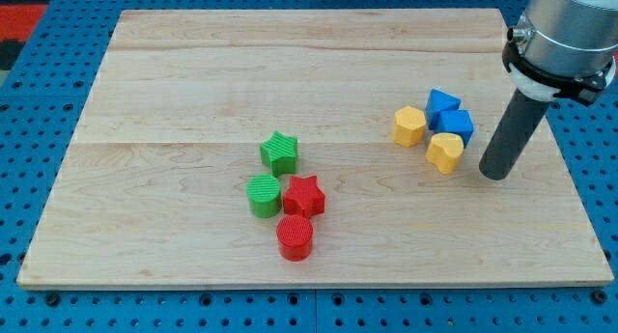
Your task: Move the green star to the top center of the board
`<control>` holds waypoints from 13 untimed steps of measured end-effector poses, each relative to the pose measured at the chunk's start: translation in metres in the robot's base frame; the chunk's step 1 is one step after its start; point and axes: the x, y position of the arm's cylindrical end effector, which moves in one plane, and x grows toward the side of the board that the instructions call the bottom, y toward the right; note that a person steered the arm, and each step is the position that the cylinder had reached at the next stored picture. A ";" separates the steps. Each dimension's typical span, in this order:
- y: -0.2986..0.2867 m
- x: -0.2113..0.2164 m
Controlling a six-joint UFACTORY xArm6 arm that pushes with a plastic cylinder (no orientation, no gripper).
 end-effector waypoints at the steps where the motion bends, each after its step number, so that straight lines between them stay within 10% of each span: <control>1: 0.000 0.000; 5: -0.014 0.007; 7: -0.078 0.087; 9: -0.237 0.076; 13: -0.217 0.025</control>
